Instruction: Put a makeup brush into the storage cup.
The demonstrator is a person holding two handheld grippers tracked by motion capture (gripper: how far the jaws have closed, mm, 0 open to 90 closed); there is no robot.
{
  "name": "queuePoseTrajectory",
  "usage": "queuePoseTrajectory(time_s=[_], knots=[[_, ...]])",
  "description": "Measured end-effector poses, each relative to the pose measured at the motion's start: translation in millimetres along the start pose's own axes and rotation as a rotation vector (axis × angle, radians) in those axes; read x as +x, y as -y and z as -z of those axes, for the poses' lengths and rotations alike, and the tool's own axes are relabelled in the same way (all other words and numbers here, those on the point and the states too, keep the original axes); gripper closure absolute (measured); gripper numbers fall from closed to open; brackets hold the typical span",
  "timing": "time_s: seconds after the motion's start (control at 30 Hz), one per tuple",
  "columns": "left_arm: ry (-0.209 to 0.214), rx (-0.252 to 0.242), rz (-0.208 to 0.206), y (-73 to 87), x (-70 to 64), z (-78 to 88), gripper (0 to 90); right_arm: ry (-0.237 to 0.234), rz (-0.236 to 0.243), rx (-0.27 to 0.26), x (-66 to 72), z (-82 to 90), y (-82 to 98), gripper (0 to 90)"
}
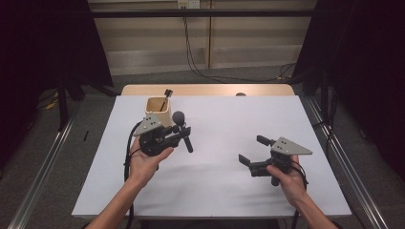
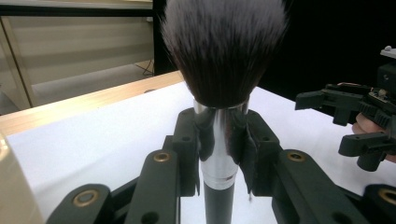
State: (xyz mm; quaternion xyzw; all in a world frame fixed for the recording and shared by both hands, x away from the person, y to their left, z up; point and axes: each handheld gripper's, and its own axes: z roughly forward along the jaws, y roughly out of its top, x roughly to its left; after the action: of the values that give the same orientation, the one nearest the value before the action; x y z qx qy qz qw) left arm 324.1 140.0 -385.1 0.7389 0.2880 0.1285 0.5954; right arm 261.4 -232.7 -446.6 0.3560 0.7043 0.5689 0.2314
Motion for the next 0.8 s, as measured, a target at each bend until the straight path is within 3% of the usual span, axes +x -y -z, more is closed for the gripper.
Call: queuePoseTrajectory(time_s=[0.1,0.23,0.33,0.8], knots=[[-0.009,0.002,0.001,-0.7,2.8,2.8,70.4,0.03,-0.007,0.015,-2.9,6.0,2.8,0.0],[-0.012,0.002,0.003,-2.5,6.3,6.2,70.4,0.025,-0.03,0.009,-6.2,14.7,5.7,0.0],[-0.019,0.005,0.006,-4.7,9.1,9.6,70.4,0.059,-0.045,0.009,-8.1,20.7,6.5,0.0],[-0.059,0.02,-0.002,-17.5,25.6,25.0,70.4,0.15,-0.037,0.01,-14.4,47.2,13.5,0.2]])
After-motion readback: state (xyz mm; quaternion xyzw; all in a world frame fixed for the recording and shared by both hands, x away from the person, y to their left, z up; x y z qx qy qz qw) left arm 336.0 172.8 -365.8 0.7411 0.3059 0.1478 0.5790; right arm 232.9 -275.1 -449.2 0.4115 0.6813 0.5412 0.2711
